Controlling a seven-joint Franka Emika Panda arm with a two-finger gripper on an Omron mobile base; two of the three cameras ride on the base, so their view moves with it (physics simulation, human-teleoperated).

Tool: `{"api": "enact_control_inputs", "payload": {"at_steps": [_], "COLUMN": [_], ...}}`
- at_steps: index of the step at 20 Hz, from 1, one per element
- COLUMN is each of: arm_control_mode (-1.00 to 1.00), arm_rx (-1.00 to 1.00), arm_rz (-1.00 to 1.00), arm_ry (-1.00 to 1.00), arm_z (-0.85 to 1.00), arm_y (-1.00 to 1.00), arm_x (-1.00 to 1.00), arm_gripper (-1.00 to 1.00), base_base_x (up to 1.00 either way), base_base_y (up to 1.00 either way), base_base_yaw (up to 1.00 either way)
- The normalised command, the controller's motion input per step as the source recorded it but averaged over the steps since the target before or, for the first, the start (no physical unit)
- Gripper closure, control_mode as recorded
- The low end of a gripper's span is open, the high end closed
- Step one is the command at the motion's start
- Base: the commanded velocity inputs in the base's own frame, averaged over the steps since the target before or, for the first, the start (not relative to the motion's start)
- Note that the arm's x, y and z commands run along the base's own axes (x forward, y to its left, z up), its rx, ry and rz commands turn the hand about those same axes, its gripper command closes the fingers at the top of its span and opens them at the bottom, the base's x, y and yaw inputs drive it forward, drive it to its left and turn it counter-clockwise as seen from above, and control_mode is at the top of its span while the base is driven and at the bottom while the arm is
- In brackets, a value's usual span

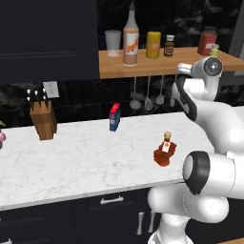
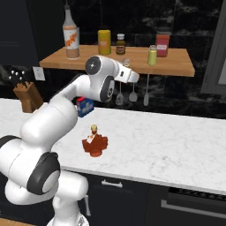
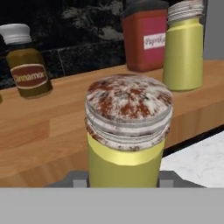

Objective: Put the shaker and condiment bottle from the counter next to their counterparts in the cabinet.

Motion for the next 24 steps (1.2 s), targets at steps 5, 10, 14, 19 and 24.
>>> {"api": "enact_control_inputs", "payload": {"at_steps": [5, 10, 14, 19, 24], "arm_control_mode": [-1.0, -1.0, -1.0, -1.0, -1.0], "arm_rx": [0.08, 0.03, 0.0, 0.0, 0.0], "arm_rz": [0.0, 0.0, 0.0, 0.0, -0.01], "arm_ry": [0.0, 0.0, 0.0, 0.0, 0.0], "arm_z": [0.78, 0.85, 0.58, 0.04, -0.38], "arm_y": [0.0, 0.0, 0.0, 0.0, 0.0], "arm_x": [0.0, 0.0, 0.0, 0.06, 0.14], "arm_gripper": [1.0, 1.0, 1.0, 1.0, 1.0], "base_base_x": [0.0, 0.0, 0.0, 0.0, 0.0], "base_base_y": [0.0, 0.0, 0.0, 0.0, 0.0], "base_base_yaw": [0.0, 0.0, 0.0, 0.0, 0.0]}}
